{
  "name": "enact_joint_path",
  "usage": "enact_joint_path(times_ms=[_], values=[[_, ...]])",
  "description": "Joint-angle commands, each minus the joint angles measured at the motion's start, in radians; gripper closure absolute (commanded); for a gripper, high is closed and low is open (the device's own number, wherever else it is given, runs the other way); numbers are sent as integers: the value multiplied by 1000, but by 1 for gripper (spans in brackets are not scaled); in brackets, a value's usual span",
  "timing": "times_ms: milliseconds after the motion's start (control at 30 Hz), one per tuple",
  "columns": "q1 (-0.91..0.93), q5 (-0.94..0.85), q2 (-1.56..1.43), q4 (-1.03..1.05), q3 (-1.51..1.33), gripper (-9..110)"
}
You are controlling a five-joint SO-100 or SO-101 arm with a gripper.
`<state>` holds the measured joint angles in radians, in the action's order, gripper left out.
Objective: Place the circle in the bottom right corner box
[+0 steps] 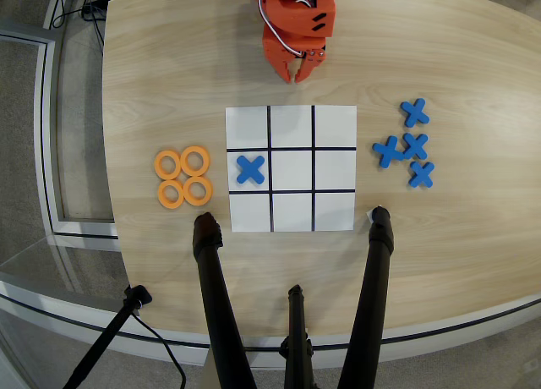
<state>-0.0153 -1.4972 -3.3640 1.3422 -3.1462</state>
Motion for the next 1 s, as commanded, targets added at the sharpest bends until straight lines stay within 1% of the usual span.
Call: enact_joint_path(times_ms=[0, 367, 467, 567, 733, 800, 967], values=[[-5, -2, 32, 32, 46, 99], [-5, 0, 37, 34, 58, 97], [20, 3, 83, 37, 129, 92], [63, 14, 227, 32, 313, 88], [146, 52, 586, -31, 675, 85], [186, 54, 721, -83, 772, 82], [285, 49, 1029, -272, 893, 81]])
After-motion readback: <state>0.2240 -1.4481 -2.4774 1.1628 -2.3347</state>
